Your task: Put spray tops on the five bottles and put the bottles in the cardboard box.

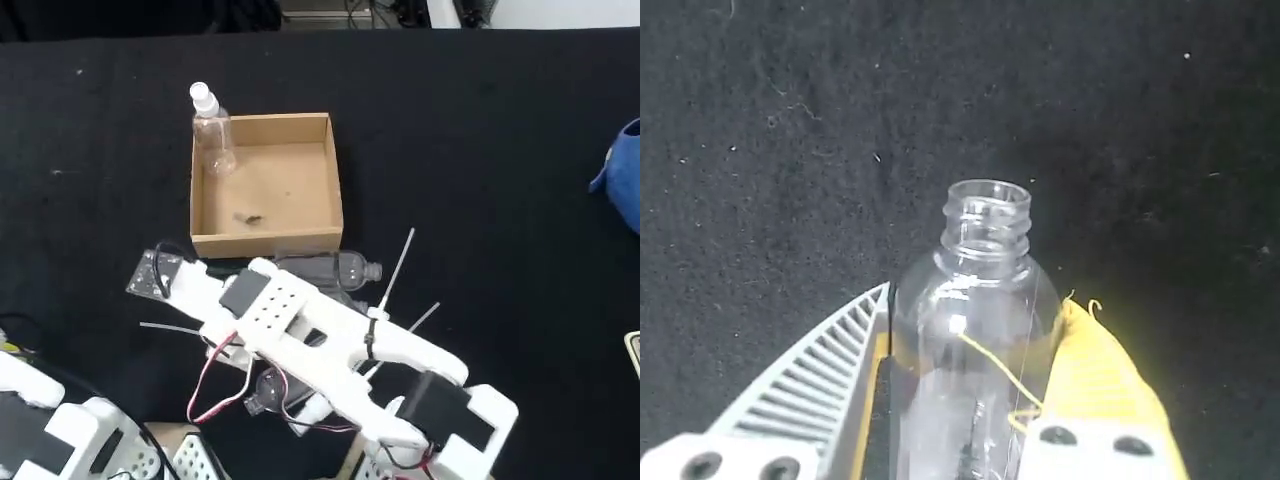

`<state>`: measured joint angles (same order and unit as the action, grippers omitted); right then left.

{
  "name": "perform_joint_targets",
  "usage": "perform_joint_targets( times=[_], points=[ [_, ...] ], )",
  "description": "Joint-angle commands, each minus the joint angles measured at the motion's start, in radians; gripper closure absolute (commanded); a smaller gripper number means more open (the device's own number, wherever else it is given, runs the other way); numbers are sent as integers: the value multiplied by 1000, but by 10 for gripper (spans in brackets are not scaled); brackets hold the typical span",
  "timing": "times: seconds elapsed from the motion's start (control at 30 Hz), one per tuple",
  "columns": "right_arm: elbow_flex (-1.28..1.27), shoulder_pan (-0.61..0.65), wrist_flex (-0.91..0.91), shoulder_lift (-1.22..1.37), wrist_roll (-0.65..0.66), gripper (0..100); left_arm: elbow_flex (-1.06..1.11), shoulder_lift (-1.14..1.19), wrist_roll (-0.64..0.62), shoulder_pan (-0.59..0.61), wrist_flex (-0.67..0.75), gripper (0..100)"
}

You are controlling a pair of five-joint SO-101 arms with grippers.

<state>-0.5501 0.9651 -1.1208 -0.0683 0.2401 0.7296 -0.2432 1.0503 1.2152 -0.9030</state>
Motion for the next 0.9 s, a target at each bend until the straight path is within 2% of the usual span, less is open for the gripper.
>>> perform_joint_targets(
  times=[0.0,0.23,0.67,0.8,0.87],
  points=[
    [-1,-12,8,1,-2,863,-33,-5,6,-2,6,970],
    [-77,-12,14,-39,0,873,-33,-5,11,1,6,970],
    [-179,-14,222,36,-5,846,-31,-5,8,-2,5,970],
    [-168,-18,222,-10,-9,995,-31,-5,9,1,5,970],
    [-162,-18,173,-68,-3,975,-24,-5,11,2,6,970]
  ],
)
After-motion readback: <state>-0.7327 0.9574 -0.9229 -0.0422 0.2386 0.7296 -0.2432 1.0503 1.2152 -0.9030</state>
